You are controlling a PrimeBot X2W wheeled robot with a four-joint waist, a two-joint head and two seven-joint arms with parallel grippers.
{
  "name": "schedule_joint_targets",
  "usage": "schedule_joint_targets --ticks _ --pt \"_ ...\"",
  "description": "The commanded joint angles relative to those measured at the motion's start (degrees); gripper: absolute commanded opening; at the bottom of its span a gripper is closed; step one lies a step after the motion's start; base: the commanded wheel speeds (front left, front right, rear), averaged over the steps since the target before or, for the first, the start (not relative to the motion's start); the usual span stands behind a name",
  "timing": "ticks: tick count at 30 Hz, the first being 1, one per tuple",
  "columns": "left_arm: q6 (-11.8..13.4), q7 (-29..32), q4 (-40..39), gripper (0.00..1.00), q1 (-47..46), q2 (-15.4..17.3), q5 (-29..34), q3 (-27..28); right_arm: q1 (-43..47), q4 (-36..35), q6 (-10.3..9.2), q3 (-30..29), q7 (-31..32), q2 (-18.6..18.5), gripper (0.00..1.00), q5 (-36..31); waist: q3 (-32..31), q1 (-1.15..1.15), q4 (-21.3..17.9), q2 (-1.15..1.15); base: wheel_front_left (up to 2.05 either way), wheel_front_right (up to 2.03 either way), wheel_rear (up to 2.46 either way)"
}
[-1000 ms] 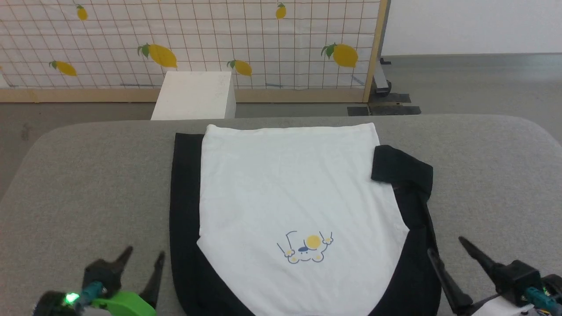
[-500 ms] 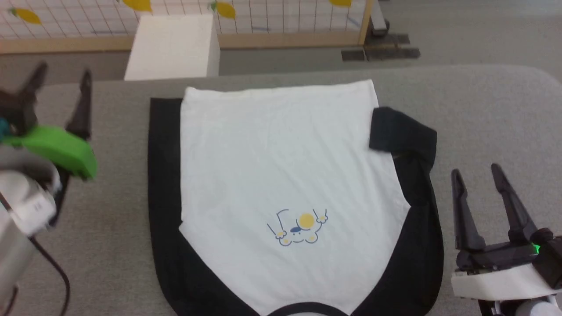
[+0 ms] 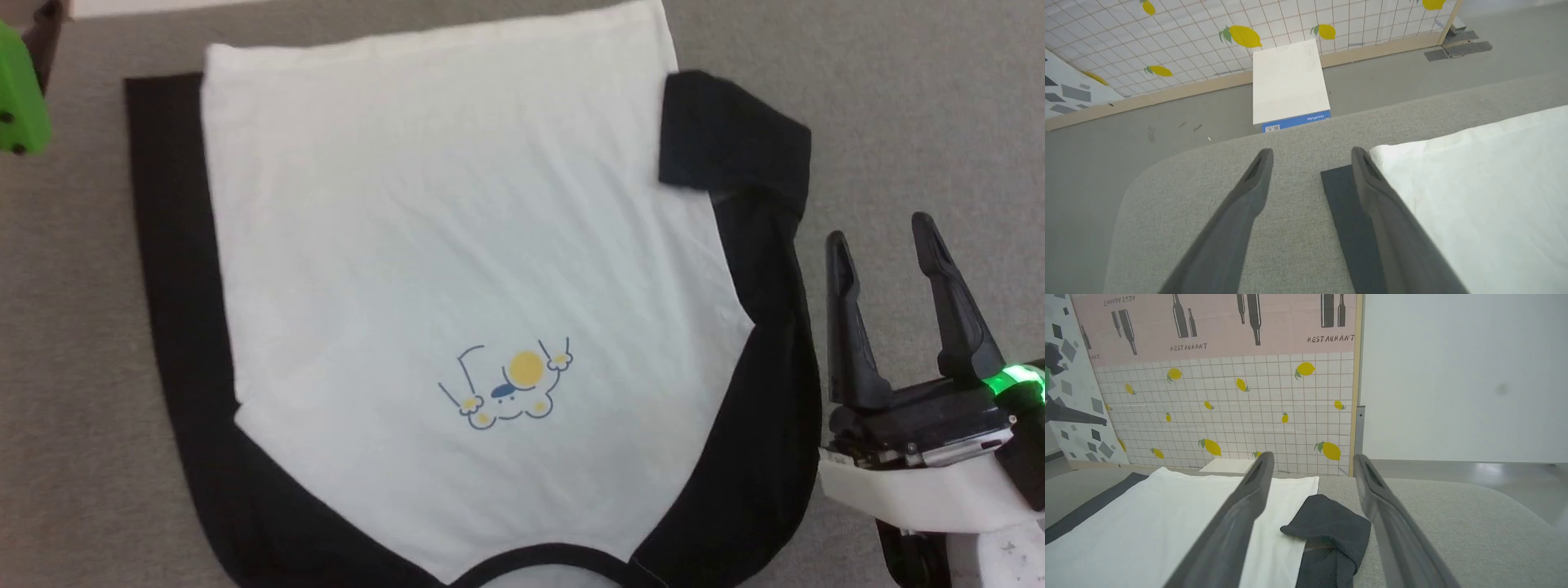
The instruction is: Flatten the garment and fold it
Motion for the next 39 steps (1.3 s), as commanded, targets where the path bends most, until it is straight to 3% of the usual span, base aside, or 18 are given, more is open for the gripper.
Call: schedule_joint_targets --ticks 1,10,17,18,19,25,32,39 --pt "-0.4 2.2 1.4 1.00 -2.8 0.0 -0.3 -0.2 -1.2 -0.6 -0.09 0.0 -0.3 0.1 1.00 -0.7 7.1 -0.01 -4.8 0.00 0.00 0.00 0.00" --pt "-4.0 20.8 8.5 1.00 -11.6 0.1 -1.1 -3.8 -2.7 -1.1 -0.09 0.2 -0.3 0.0 1.00 -2.1 12.6 -0.01 -6.5 0.00 0.00 0.00 0.00" --pt "-6.2 26.6 11.7 1.00 -11.4 0.9 -0.7 -6.6 -3.7 -0.7 -0.09 0.3 -0.3 -0.1 1.00 -2.6 13.9 -0.01 -6.8 0.00 0.00 0.00 0.00" --pt "-6.5 26.7 11.9 0.62 -11.2 0.9 -0.8 -7.0 -3.7 -0.5 -0.09 0.2 -0.3 -0.1 1.00 -2.7 13.8 -0.01 -6.7 0.00 0.00 0.00 0.00" --pt "-6.7 26.3 12.2 0.00 -11.0 0.8 -1.0 -6.9 -3.7 -0.4 -0.09 0.2 -0.3 -0.1 1.00 -2.8 13.6 -0.01 -6.6 0.00 0.00 0.00 0.00" --pt "-7.7 22.3 13.4 0.00 -10.5 -0.2 -1.8 -6.7 -3.4 0.6 -0.09 -0.1 -0.3 -0.3 1.00 -2.9 10.4 -0.01 -5.0 0.00 0.00 0.00 0.00" --pt "-8.5 15.8 13.0 0.00 -9.5 -1.1 -1.2 -7.9 -1.3 3.0 -0.09 -0.4 -0.3 -0.6 1.00 -2.7 1.9 -0.01 -1.0 0.00 0.00 0.00 0.00" --pt "-8.8 10.4 7.2 0.00 -4.8 0.6 -2.2 -10.9 2.6 5.8 -0.09 -0.2 -0.3 -0.8 1.00 -2.4 -7.3 -0.01 3.7 0.00 0.00 0.00 0.00"
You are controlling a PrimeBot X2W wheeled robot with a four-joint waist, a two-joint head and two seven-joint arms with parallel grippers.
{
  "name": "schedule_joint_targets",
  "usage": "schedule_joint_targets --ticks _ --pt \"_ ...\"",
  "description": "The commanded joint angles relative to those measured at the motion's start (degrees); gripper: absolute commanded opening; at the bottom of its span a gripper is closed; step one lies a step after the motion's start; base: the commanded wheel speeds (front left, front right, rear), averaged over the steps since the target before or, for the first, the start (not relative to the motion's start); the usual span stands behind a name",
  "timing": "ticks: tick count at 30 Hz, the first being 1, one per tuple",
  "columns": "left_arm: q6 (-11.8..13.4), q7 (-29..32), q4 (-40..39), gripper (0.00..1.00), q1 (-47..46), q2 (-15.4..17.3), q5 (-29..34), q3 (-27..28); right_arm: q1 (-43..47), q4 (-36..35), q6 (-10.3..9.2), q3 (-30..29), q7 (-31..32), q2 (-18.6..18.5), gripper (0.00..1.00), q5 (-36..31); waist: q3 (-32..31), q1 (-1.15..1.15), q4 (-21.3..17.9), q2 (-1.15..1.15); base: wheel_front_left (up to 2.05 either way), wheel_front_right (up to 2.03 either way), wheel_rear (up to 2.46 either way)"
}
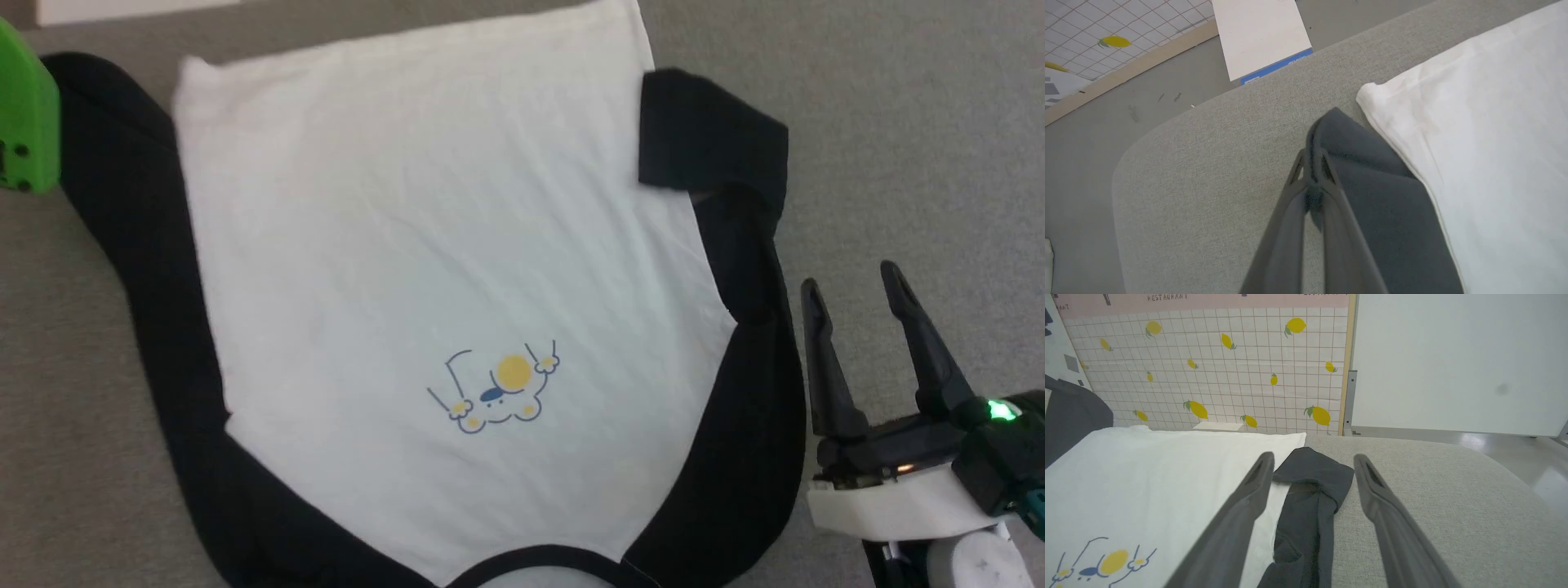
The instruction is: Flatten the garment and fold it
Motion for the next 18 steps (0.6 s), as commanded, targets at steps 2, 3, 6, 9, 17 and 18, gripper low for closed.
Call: schedule_joint_targets --ticks 2,3,6,9,17,18 --pt "-0.4 -1.9 -3.7 0.00 2.5 1.5 -1.3 -1.3 1.7 0.8 -0.10 0.2 -0.3 0.1 1.00 -0.1 -9.9 0.00 6.6 0.00 0.00 0.00 0.00" --pt "-0.4 -2.5 -5.2 0.00 3.2 2.1 -1.8 -1.5 2.2 1.0 -0.10 0.2 -0.3 0.1 1.00 0.0 -10.8 0.00 7.0 0.00 0.00 0.00 0.00" --pt "-0.4 -4.7 -10.7 0.00 5.6 3.8 -2.5 -2.6 4.1 1.7 -0.10 -0.5 -0.3 0.2 1.00 0.1 -14.1 0.00 8.5 0.00 0.00 0.00 0.00" --pt "-0.4 -6.4 -16.8 0.00 7.8 5.3 -3.1 -3.1 5.7 2.2 -0.10 -1.1 -0.3 0.3 1.00 0.3 -16.4 0.00 9.5 0.00 0.00 0.00 0.00" --pt "3.0 -9.2 -36.3 0.00 13.6 7.2 -4.2 -3.1 8.3 3.3 -0.10 -1.5 -0.3 0.6 1.00 0.8 -20.7 0.00 10.1 0.00 0.00 0.00 0.00" --pt "3.7 -9.6 -39.2 0.00 14.3 7.1 -4.6 -3.1 8.5 3.3 -0.10 -1.6 -0.3 0.7 1.00 0.9 -20.9 0.00 9.9 0.00 0.00 0.00 0.00"
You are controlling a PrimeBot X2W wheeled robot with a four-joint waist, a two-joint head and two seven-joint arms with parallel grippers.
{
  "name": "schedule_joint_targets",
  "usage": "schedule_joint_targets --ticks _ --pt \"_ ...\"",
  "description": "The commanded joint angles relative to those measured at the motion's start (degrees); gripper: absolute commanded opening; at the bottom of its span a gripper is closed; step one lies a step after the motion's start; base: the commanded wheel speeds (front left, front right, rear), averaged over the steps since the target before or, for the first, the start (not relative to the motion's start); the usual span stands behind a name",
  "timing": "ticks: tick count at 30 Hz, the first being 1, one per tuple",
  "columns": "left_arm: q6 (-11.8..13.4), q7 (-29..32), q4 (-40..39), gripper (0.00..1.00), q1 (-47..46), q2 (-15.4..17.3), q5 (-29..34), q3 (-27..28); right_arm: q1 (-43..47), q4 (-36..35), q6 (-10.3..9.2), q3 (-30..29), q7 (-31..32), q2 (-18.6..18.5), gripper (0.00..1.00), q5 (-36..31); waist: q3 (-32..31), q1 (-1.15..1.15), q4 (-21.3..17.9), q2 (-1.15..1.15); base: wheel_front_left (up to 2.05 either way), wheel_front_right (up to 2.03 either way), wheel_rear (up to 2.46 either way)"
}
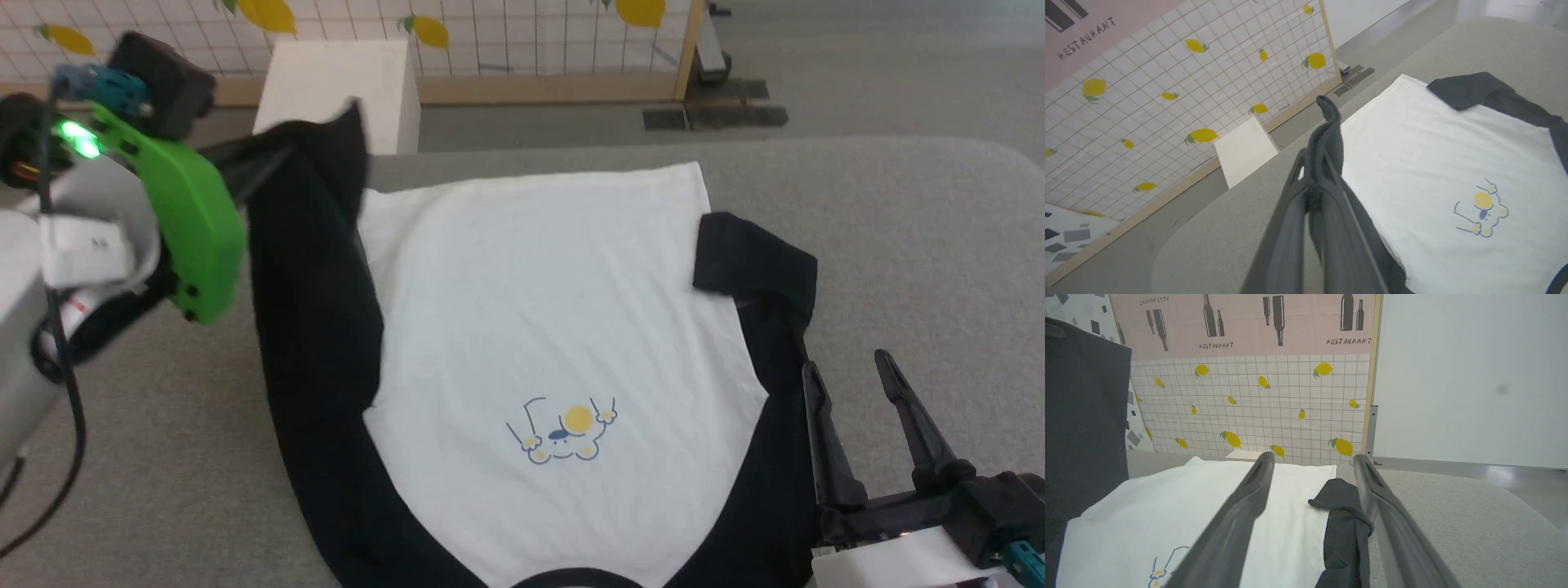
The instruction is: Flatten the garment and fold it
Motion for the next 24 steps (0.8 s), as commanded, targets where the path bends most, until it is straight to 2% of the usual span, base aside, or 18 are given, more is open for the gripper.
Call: schedule_joint_targets --ticks 1,5,8,11,16,20,24 --pt "0.9 -0.5 -2.5 0.00 1.6 -0.1 -0.8 0.0 0.6 0.2 -0.10 -0.1 -0.3 0.1 1.00 0.3 -3.1 0.00 1.7 0.00 0.00 0.00 0.00" --pt "2.3 -0.5 -10.3 0.00 4.3 -1.2 0.1 -2.2 0.6 0.5 -0.10 -0.3 -0.3 0.3 1.00 0.5 -3.0 0.00 0.6 0.00 0.00 0.00 0.00" --pt "2.8 -1.9 -13.3 0.00 7.0 -4.4 -0.4 -4.1 0.3 0.7 -0.10 -0.7 -0.3 0.4 1.00 0.6 -2.5 0.00 -0.5 0.00 0.00 0.00 0.00" --pt "2.6 -3.5 -12.6 0.00 9.5 -8.7 0.6 -7.0 -0.2 1.0 -0.10 -1.3 -0.3 0.5 1.00 0.5 -2.0 0.00 -1.3 0.00 0.00 0.00 0.00" --pt "2.0 -8.4 -3.1 0.00 13.2 -18.7 2.3 -11.3 -1.6 1.4 -0.10 -1.9 -0.3 0.6 1.00 0.2 -0.2 0.00 -3.1 0.00 0.00 0.00 0.00" --pt "2.3 -13.5 8.3 0.00 15.3 -26.9 4.7 -13.9 -2.7 1.8 -0.10 -1.5 -0.3 0.6 1.00 0.1 1.4 0.00 -4.9 0.00 0.00 0.00 0.00" --pt "1.3 -17.2 19.4 0.00 17.0 -33.9 5.8 -16.1 -4.0 2.4 -0.10 -1.3 -0.3 0.6 1.00 0.6 3.1 0.00 -6.5 0.00 0.00 0.00 0.00"
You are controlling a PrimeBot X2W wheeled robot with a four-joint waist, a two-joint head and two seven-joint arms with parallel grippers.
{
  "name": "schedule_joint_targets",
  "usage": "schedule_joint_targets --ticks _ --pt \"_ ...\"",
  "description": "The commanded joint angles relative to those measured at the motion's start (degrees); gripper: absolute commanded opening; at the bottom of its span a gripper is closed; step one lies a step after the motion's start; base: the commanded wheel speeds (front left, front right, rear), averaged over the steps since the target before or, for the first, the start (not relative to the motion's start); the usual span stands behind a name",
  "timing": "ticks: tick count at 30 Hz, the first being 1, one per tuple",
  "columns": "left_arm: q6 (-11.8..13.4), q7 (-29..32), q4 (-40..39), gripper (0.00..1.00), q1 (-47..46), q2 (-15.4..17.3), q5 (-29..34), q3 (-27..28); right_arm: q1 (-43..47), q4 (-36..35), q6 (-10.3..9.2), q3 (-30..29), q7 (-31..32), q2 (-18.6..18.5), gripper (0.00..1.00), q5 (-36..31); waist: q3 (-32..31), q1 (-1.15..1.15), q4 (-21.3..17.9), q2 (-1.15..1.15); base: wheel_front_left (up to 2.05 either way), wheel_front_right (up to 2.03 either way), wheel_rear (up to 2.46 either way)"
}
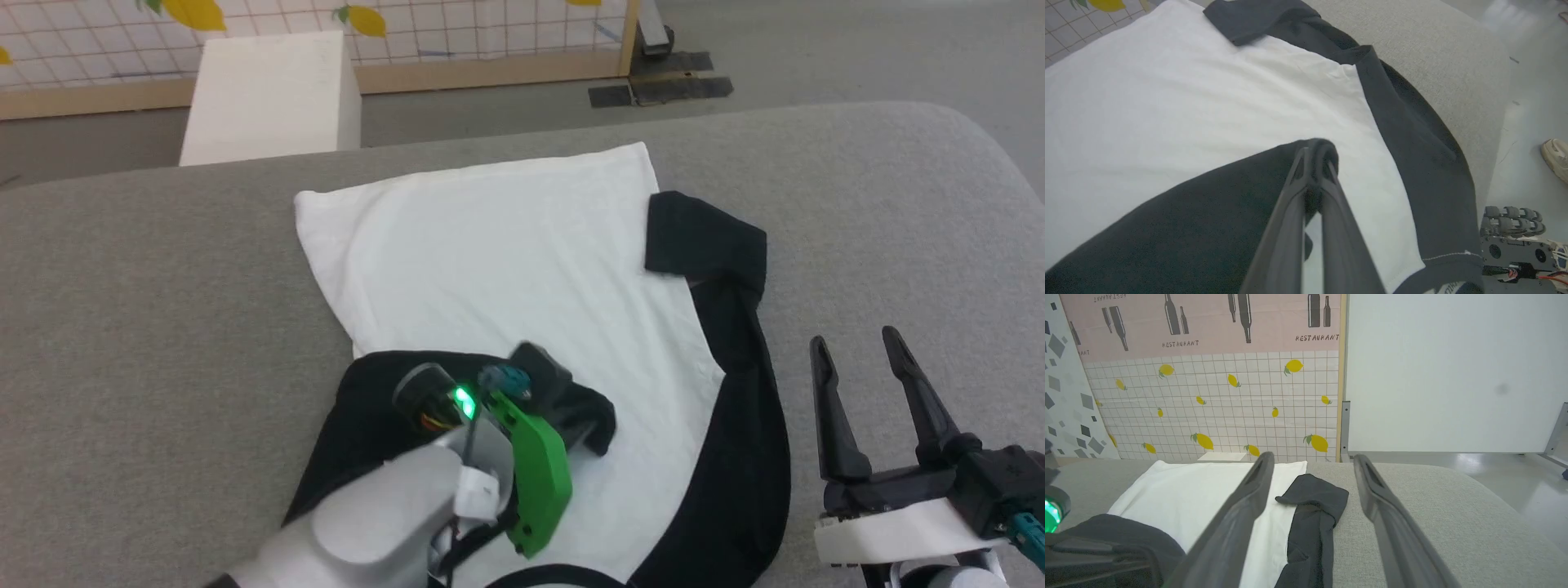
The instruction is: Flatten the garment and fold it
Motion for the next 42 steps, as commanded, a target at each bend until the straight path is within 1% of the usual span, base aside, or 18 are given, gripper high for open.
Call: schedule_joint_targets --ticks 1,5,9,10,11,14,15,17,19,22,24,27,28,32,35,36,39,42 --pt "-0.8 -0.7 2.9 0.00 1.4 -1.7 0.7 -0.8 -1.1 0.3 -0.10 0.1 -0.3 0.1 1.00 0.5 2.0 0.01 -1.9 0.00 0.00 0.00 0.00" --pt "-2.9 -1.3 11.8 0.00 2.5 -5.5 1.9 -2.8 -2.0 1.0 -0.10 0.5 -0.3 0.1 1.00 0.7 3.0 0.01 -2.7 0.00 0.00 0.00 0.00" --pt "-4.1 -1.6 17.8 0.00 2.7 -7.2 3.4 -3.7 -2.2 1.7 -0.10 0.2 -0.3 0.1 1.00 0.7 2.5 0.01 -2.8 0.00 0.00 0.00 0.00" --pt "-4.2 -2.2 18.7 0.35 2.7 -7.4 3.4 -3.7 -2.3 1.8 -0.10 0.2 -0.3 0.1 1.00 0.6 2.1 0.01 -2.7 0.00 0.00 0.00 0.00" --pt "-4.2 -3.8 19.3 1.00 2.5 -7.5 3.7 -3.5 -2.4 1.9 -0.10 0.3 -0.3 0.1 1.00 0.4 1.6 0.01 -2.6 0.00 0.00 0.00 0.00" --pt "-3.4 -9.6 19.2 1.00 1.9 -7.4 4.6 -2.1 -3.0 1.6 -0.10 -0.2 -0.3 0.1 1.00 -0.6 0.1 0.01 -2.2 0.00 0.00 0.00 0.00" --pt "-2.4 -12.4 18.7 1.00 1.7 -7.1 5.0 -1.2 -3.5 1.4 -0.10 -0.4 -0.3 0.0 1.00 -1.0 -0.5 0.01 -2.0 0.00 0.00 0.00 0.00" --pt "0.5 -17.0 16.9 1.00 1.3 -6.3 5.6 1.1 -4.8 1.0 -0.10 -1.0 -0.3 -0.9 1.00 -1.5 -1.4 0.01 -1.4 0.00 0.00 0.00 0.00" --pt "3.3 -19.2 14.0 1.00 1.0 -4.9 6.5 3.6 -6.5 0.8 -0.10 -1.7 -0.3 -2.5 1.00 -1.7 -2.0 0.01 -0.5 0.00 0.00 0.00 0.00" --pt "8.1 -20.2 8.2 1.00 1.4 -2.4 7.9 8.6 -9.5 1.3 -0.10 -2.2 -0.3 -5.4 1.00 -1.8 -2.4 0.01 1.0 0.00 0.00 0.00 0.00" --pt "12.1 -20.3 2.1 1.00 2.5 -0.2 10.6 13.4 -12.2 2.6 -0.10 -2.4 -0.3 -7.9 1.00 -1.6 -2.4 0.01 2.4 0.00 0.00 0.00 0.00" --pt "16.0 -20.3 -4.6 1.00 6.2 2.2 13.3 20.4 -16.8 5.2 -0.10 -1.3 1.5 -11.8 1.00 -0.8 -1.7 0.01 3.6 0.00 0.00 0.00 0.00" --pt "17.4 -20.3 -6.7 1.00 7.6 3.0 14.6 23.2 -18.8 6.3 -0.10 -0.4 3.2 -13.6 1.00 -0.1 -1.3 0.01 4.1 0.00 0.00 0.00 0.00" --pt "21.1 -20.3 -12.4 1.00 13.0 4.7 18.8 32.7 -27.0 10.9 -0.10 3.2 11.5 -19.7 1.00 4.0 0.8 0.01 5.8 0.00 0.00 0.00 0.00" --pt "22.5 -20.3 -14.8 1.00 16.5 5.1 22.8 38.0 -32.8 14.5 -0.10 7.2 19.7 -24.5 1.00 8.2 2.6 0.01 7.3 0.00 0.00 0.00 0.00" --pt "22.7 -20.3 -15.2 1.00 17.7 5.1 24.3 39.5 -34.8 16.0 -0.10 9.1 23.6 -26.4 1.00 10.1 3.4 0.01 7.9 0.00 0.00 0.00 0.00" --pt "23.7 -20.3 -17.3 1.00 20.7 3.5 26.8 44.1 -40.3 19.0 -0.10 15.1 34.1 -30.6 1.00 15.5 5.6 0.01 9.5 0.00 0.00 0.00 0.00" --pt "23.6 -20.3 -19.8 1.00 23.2 1.2 29.2 48.7 -46.3 20.6 -0.10 22.5 44.8 -35.0 1.00 20.5 8.5 0.01 11.5 0.00 0.00 0.00 0.00"
